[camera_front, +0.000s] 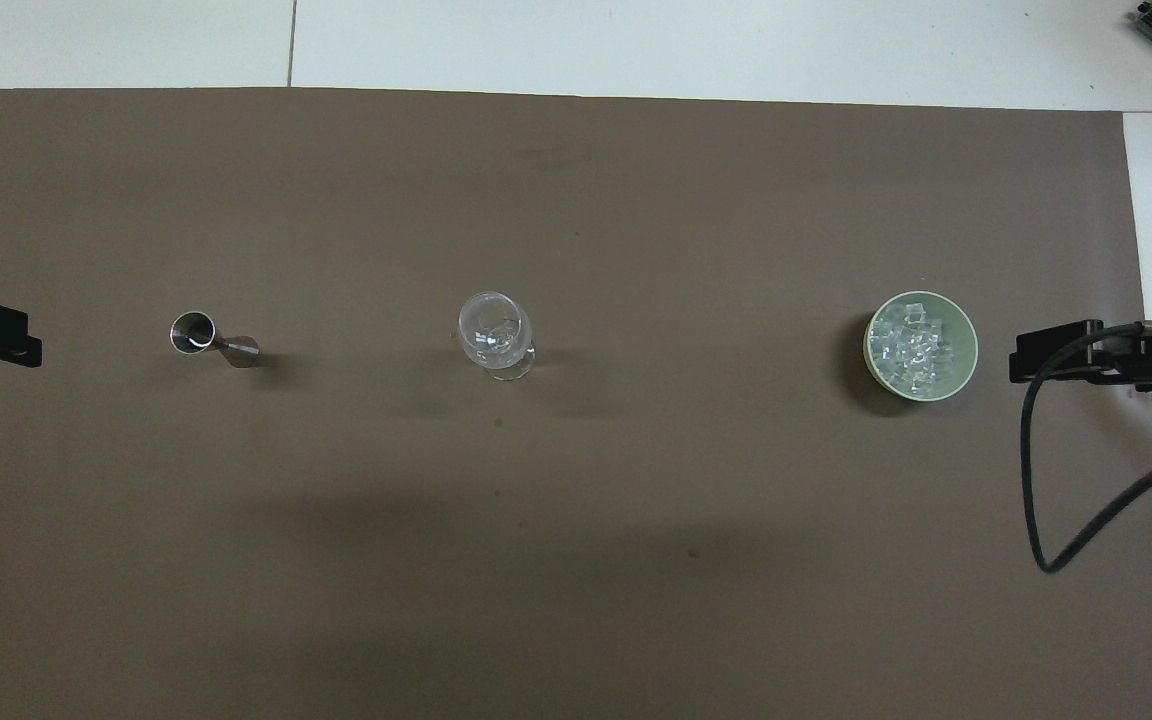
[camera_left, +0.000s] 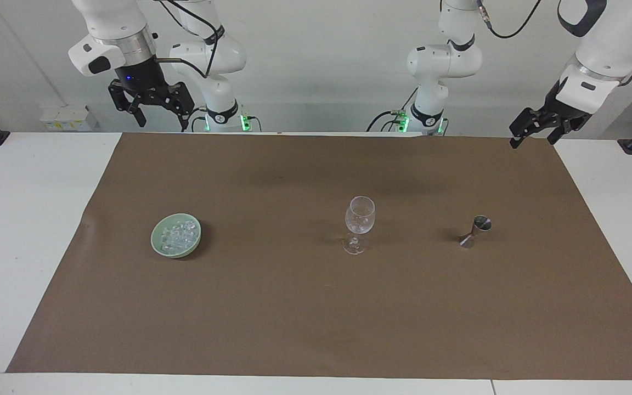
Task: Pour wine and add ice with both arms
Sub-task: 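Open the left gripper and move it toward the silver jigger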
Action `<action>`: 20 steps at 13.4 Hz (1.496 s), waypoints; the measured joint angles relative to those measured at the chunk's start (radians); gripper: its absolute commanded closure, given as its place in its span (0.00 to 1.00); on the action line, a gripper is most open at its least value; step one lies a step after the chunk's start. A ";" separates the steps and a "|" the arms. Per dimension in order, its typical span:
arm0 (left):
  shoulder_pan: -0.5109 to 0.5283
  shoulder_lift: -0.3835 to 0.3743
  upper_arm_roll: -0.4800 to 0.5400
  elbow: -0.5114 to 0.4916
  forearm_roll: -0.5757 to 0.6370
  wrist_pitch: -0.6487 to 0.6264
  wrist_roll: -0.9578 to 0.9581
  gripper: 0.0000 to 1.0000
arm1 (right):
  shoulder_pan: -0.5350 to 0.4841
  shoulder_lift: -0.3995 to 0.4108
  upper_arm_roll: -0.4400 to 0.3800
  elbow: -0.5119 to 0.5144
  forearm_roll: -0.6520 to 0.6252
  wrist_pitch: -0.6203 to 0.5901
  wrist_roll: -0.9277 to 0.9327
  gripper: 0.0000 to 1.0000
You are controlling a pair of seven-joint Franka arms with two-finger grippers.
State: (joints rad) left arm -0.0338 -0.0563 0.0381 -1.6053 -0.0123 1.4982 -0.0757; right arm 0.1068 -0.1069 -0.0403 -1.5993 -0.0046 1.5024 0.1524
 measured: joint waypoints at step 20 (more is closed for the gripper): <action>0.285 0.063 0.015 -0.034 -0.276 -0.004 -0.029 0.00 | 0.000 0.000 0.000 0.000 0.000 0.000 0.000 0.00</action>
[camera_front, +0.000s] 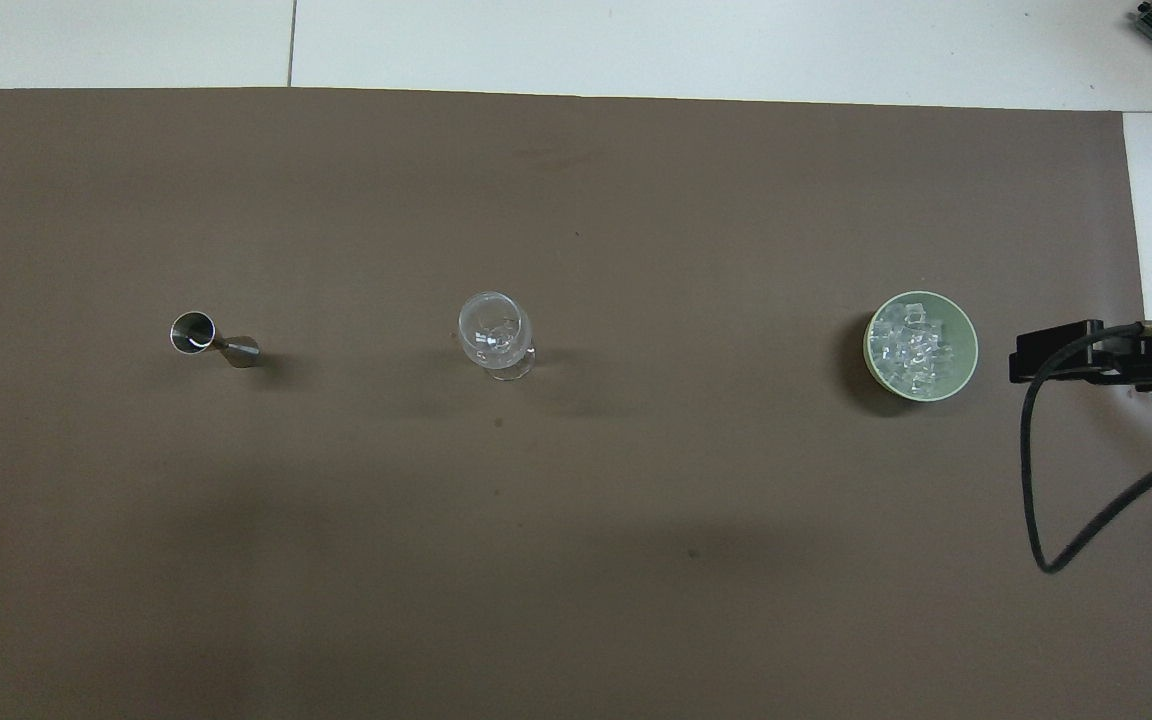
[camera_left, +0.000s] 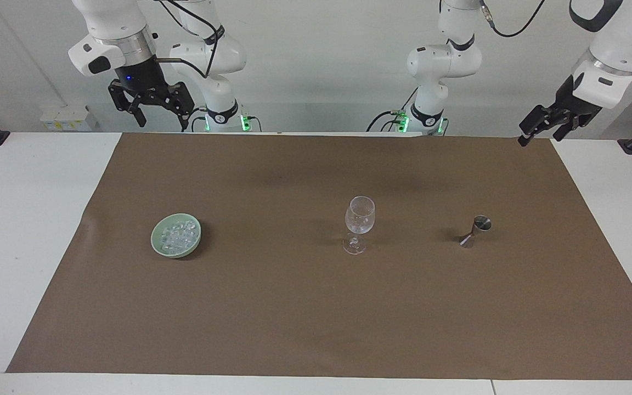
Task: Pour wine and add ice with both arms
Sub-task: 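Open the left gripper and move it toward the silver jigger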
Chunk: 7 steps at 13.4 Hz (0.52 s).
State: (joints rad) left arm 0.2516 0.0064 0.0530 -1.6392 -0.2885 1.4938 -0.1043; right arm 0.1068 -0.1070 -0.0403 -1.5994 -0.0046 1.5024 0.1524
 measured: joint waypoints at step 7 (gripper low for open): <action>0.095 0.160 0.000 -0.021 -0.180 0.001 -0.197 0.00 | 0.000 0.000 0.000 0.000 0.000 0.000 0.000 0.00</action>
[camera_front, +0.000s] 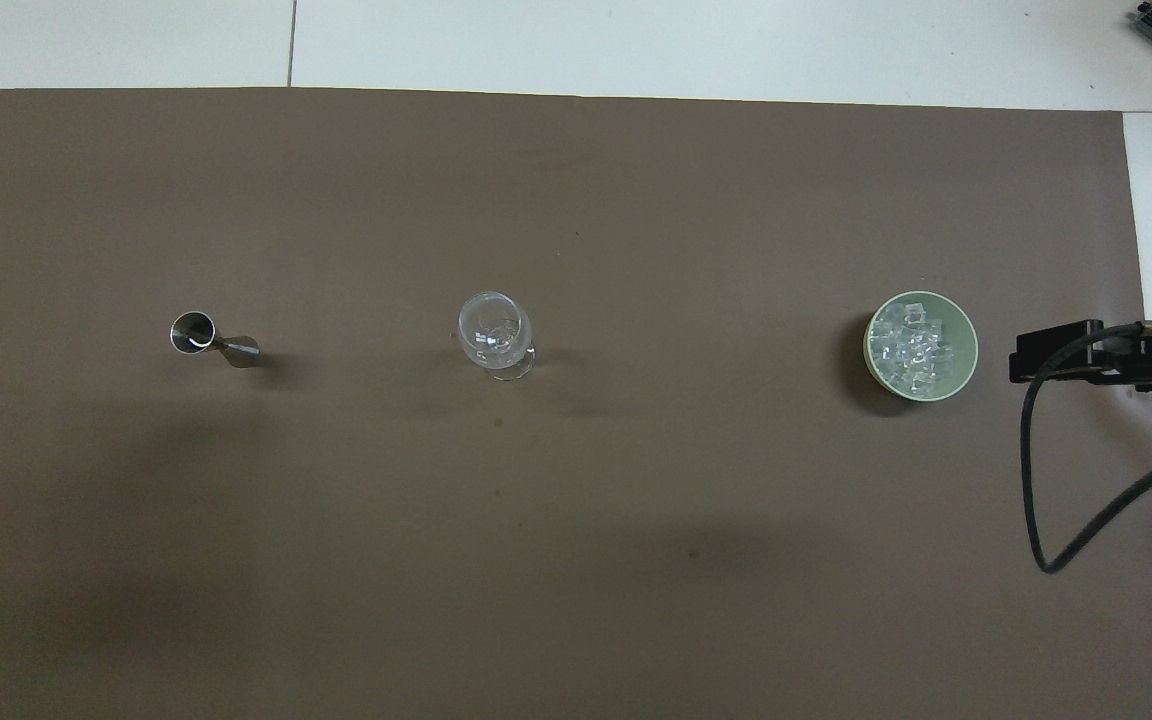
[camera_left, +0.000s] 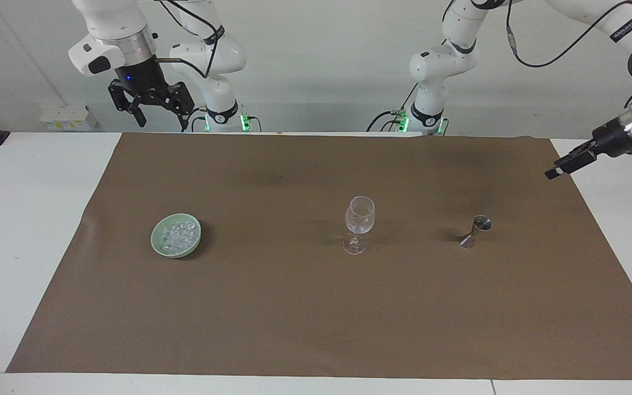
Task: Pour wine and add ice with both arms
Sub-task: 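Open the left gripper and move it toward the silver jigger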
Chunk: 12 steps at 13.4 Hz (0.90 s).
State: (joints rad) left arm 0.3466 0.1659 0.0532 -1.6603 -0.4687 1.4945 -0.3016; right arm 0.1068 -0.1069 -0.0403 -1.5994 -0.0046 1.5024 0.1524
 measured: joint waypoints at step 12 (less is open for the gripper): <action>0.003 -0.002 -0.003 -0.061 -0.098 -0.002 -0.185 0.00 | 0.000 0.000 0.000 0.000 0.000 0.000 0.000 0.00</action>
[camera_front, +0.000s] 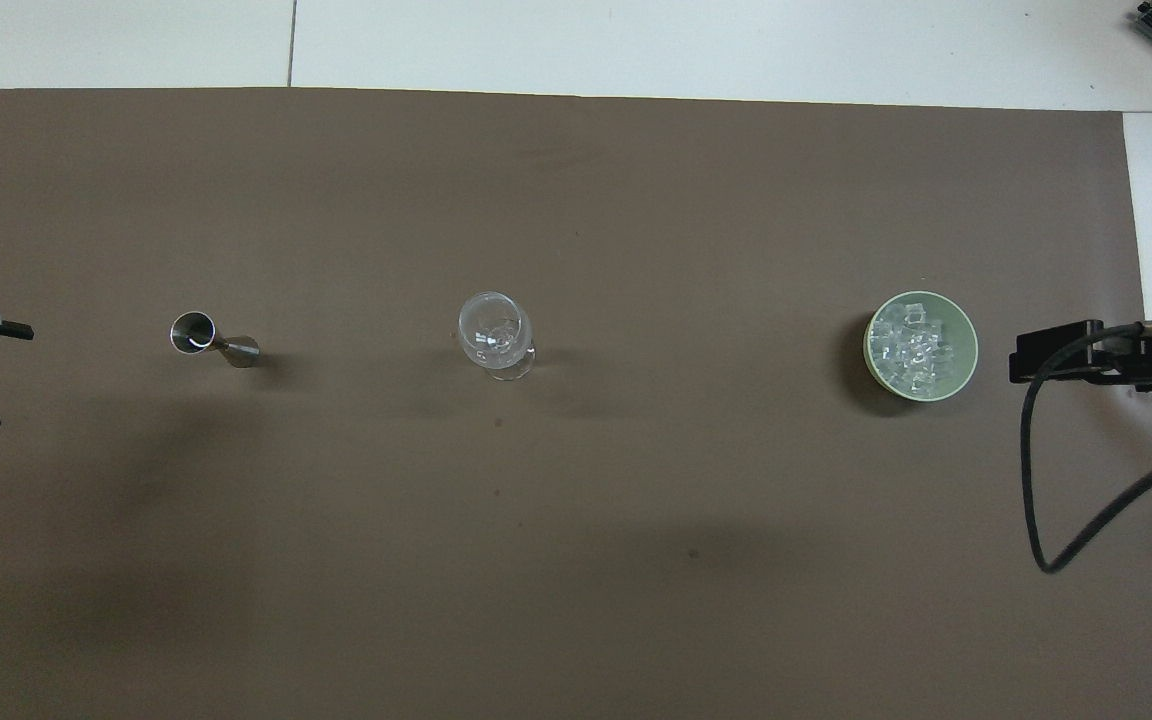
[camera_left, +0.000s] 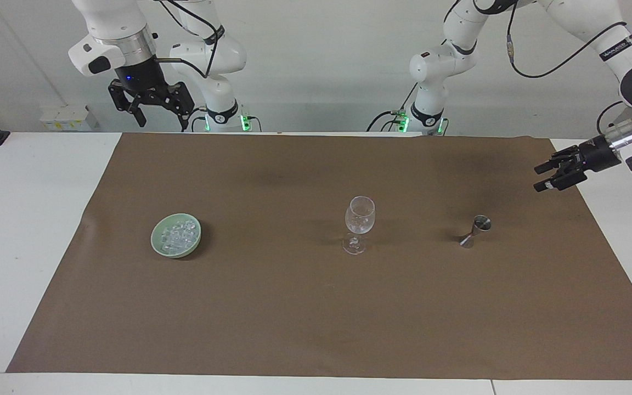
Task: Pour wine and add ice with both arms
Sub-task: 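Open the left gripper and move it toward the silver jigger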
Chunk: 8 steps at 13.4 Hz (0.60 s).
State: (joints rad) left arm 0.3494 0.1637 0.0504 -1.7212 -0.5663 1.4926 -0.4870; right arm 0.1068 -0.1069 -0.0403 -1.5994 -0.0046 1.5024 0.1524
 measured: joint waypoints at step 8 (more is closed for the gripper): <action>0.068 0.081 0.002 -0.016 -0.149 -0.035 -0.105 0.00 | 0.000 0.000 0.000 0.000 0.000 0.000 0.000 0.00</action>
State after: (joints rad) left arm 0.4176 0.2451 0.0521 -1.7369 -0.7149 1.4580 -0.5923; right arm 0.1068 -0.1070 -0.0403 -1.5994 -0.0046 1.5024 0.1524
